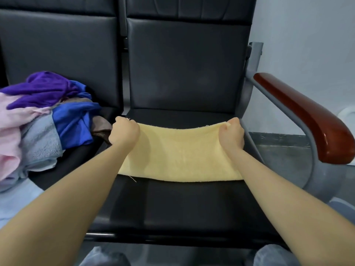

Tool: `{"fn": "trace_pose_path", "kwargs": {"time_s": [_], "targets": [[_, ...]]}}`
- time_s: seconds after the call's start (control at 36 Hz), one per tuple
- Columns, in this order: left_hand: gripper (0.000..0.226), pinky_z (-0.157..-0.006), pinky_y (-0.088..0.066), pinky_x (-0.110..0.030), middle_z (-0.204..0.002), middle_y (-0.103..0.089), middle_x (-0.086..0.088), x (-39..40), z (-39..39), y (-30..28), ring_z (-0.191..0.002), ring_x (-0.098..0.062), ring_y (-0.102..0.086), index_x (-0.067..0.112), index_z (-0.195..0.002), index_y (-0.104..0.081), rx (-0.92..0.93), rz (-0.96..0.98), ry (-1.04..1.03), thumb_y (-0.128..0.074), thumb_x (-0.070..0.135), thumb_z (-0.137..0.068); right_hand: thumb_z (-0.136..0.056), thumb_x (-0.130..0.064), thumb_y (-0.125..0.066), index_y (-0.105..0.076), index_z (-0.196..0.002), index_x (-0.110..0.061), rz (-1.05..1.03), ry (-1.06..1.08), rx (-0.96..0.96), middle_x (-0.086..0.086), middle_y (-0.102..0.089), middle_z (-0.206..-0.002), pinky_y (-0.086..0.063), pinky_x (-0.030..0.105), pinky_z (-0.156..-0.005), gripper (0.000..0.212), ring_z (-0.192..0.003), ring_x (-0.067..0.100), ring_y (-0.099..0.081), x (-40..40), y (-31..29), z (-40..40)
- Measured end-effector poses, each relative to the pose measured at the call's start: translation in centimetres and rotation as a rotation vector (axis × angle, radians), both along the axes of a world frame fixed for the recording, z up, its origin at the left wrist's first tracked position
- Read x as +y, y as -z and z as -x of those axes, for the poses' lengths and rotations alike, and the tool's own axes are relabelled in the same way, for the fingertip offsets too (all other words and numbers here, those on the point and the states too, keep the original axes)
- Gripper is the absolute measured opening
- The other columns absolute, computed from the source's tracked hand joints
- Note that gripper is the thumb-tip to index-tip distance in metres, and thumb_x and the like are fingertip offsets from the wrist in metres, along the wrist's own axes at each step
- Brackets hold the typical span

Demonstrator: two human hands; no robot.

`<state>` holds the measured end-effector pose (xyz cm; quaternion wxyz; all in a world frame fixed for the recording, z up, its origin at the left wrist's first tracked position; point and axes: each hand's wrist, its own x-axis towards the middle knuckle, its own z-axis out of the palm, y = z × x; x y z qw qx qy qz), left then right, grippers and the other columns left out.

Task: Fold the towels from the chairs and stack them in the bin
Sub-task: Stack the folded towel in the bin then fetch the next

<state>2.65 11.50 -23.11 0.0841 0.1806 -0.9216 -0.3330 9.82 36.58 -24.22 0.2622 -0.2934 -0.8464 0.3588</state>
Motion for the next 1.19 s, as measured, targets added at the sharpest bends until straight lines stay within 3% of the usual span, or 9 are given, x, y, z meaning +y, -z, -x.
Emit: {"fn": "trace_pose_path", "kwargs": {"time_s": [0.14,0.31,0.39,0.5,0.58,0.78,0.97,1.08,1.19], "targets": [[0.043,-0.101,-0.032,-0.041,-0.139,-0.040,-0.017,0.7,0.3,1.5,-0.125,-0.035,-0.041,0.002,-0.135,-0.034,-0.100,0.110,-0.017,-0.043,0.019,-0.096,-0.097,-0.015,-0.047,-0.052,-0.120,-0.012,-0.200,-0.089,-0.126,0.008,-0.047,-0.128,-0.031,0.038,-0.100,0.024,-0.119,0.029,-0.042,-0.1,0.7,0.4],[0.043,-0.104,-0.026,-0.037,-0.135,-0.037,-0.016,0.7,-2.1,3.8,-0.125,-0.031,-0.035,-0.001,-0.133,-0.035,-0.154,0.287,0.021,-0.038,0.021,-0.096,-0.094,-0.010,-0.048,-0.052,-0.123,-0.018,-0.284,-0.399,-0.144,0.003,-0.045,-0.130,-0.030,0.029,-0.095,0.030,-0.118,0.023,-0.042,-2.6,2.5,-0.2],[0.046,-0.105,-0.025,-0.035,-0.136,-0.035,-0.015,0.1,-3.1,4.0,-0.126,-0.031,-0.033,0.001,-0.132,-0.036,-0.223,0.267,0.015,-0.043,0.020,-0.091,-0.096,-0.016,-0.046,-0.051,-0.130,-0.017,-0.313,-0.627,-0.158,0.000,-0.047,-0.135,-0.036,0.033,-0.103,0.034,-0.122,0.021,-0.044,-4.1,3.1,-0.9],[0.044,-0.104,-0.028,-0.037,-0.136,-0.039,-0.017,-0.7,-4.8,4.3,-0.125,-0.033,-0.037,0.000,-0.130,-0.039,-0.213,0.337,0.033,-0.043,0.021,-0.092,-0.101,-0.038,-0.037,-0.034,-0.146,-0.028,-0.503,-0.834,-0.345,-0.007,-0.029,-0.154,-0.018,0.033,-0.117,0.046,-0.142,0.013,-0.024,-4.9,4.0,-1.6],[0.038,-0.100,-0.030,-0.037,-0.131,-0.049,-0.016,-1.2,-5.9,4.6,-0.121,-0.033,-0.043,0.002,-0.125,-0.044,-0.179,0.410,0.059,-0.039,0.023,-0.094,-0.101,-0.048,-0.029,-0.027,-0.148,-0.036,-0.538,-0.831,-0.421,-0.012,-0.018,-0.158,-0.011,0.031,-0.119,0.049,-0.145,0.009,-0.014,-4.9,4.2,-1.9],[0.028,-0.095,-0.034,-0.035,-0.123,-0.053,-0.015,-1.0,-7.5,4.4,-0.114,-0.031,-0.049,0.002,-0.117,-0.048,-0.088,0.506,0.172,-0.037,0.016,-0.096,-0.101,-0.050,-0.023,-0.023,-0.149,-0.040,-0.599,-0.790,-0.456,-0.014,-0.014,-0.158,-0.008,0.032,-0.118,0.049,-0.146,0.009,-0.010,-5.1,4.7,-2.9],[0.016,-0.070,-0.034,-0.030,-0.096,-0.064,-0.008,-1.1,-8.0,2.5,-0.084,-0.026,-0.061,0.006,-0.111,-0.042,0.123,0.535,0.281,-0.038,0.008,-0.095,-0.099,-0.057,-0.023,-0.020,-0.149,-0.040,-0.603,-0.793,-0.492,-0.013,-0.011,-0.159,-0.006,0.033,-0.117,0.053,-0.146,0.010,-0.007,-6.1,4.3,-4.3],[0.024,-0.071,-0.041,-0.033,-0.096,-0.064,-0.005,-1.2,-8.4,1.5,-0.080,-0.025,-0.060,0.011,-0.121,-0.044,0.335,0.437,0.337,-0.040,0.016,-0.098,-0.095,-0.063,-0.022,-0.016,-0.151,-0.037,-0.602,-0.822,-0.513,-0.009,-0.005,-0.160,-0.003,0.036,-0.118,0.062,-0.147,0.014,-0.004,-8.1,4.0,-4.7],[0.034,-0.077,-0.049,-0.042,-0.105,-0.060,-0.007,-1.3,-9.7,0.4,-0.093,-0.028,-0.059,0.020,-0.134,-0.040,0.363,0.165,0.405,-0.041,0.024,-0.099,-0.093,-0.065,-0.027,-0.017,-0.151,-0.034,-0.564,-0.868,-0.525,-0.005,-0.007,-0.161,-0.003,0.040,-0.117,0.067,-0.147,0.017,-0.004,-10.7,3.8,-4.8]]}}
